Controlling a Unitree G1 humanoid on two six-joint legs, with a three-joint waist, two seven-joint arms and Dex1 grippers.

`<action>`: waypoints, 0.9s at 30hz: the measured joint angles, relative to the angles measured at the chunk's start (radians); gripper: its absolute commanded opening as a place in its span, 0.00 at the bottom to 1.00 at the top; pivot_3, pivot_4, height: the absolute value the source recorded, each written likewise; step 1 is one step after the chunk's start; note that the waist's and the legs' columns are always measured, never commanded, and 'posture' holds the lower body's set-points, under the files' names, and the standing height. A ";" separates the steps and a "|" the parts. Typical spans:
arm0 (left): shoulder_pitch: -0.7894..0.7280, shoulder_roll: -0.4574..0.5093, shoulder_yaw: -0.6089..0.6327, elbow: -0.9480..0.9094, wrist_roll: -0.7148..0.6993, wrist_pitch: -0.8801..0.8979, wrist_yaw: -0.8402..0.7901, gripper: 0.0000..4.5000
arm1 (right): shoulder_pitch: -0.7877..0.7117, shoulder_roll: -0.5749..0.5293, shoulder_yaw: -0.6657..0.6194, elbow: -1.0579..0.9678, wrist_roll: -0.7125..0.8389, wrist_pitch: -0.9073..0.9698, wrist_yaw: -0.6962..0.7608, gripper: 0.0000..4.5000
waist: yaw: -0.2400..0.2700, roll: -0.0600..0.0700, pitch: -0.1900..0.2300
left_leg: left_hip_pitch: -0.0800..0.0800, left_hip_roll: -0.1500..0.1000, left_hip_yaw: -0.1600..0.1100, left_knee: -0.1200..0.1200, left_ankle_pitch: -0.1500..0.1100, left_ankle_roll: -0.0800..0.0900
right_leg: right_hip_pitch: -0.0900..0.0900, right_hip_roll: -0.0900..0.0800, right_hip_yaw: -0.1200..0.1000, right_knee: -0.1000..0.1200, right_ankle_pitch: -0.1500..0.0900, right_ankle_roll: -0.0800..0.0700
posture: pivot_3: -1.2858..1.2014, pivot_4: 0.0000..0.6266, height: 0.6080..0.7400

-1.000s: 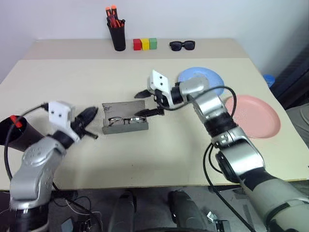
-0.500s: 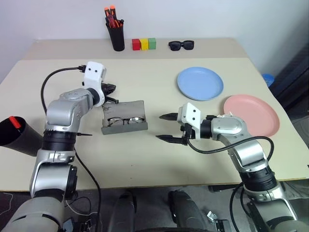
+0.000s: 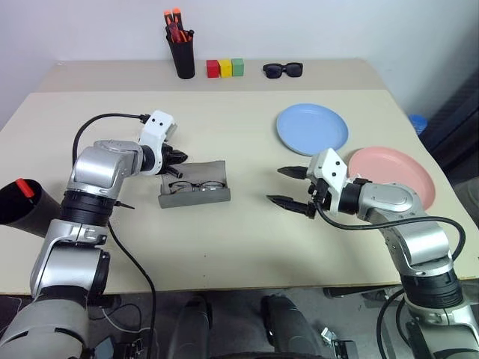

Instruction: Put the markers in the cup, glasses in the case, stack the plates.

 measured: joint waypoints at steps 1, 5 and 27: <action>0.030 0.023 0.000 -0.047 -0.001 -0.003 -0.018 0.01 | -0.006 -0.001 0.002 0.012 0.000 -0.006 0.000 0.76 | -0.002 0.000 0.000 | 0.000 0.000 0.000 0.000 0.000 0.000 | 0.000 0.000 0.000 0.000 0.000 0.000 | 0.52 0.24 1.00; 0.145 0.088 0.001 -0.221 -0.013 -0.004 -0.076 0.01 | -0.034 -0.003 0.008 0.059 0.001 -0.028 0.001 0.76 | 0.000 0.000 0.000 | 0.000 0.000 0.000 0.000 0.000 0.000 | 0.000 0.000 0.000 0.000 0.000 0.000 | 0.52 0.24 1.00; 0.572 -0.085 0.210 -0.693 -0.106 -0.394 0.050 0.01 | -0.345 -0.001 0.204 0.830 -0.462 -0.425 -0.356 0.76 | 0.000 0.000 0.000 | 0.001 0.000 0.001 0.001 0.000 0.000 | 0.001 -0.001 0.001 0.000 -0.001 -0.004 | 0.52 0.24 1.00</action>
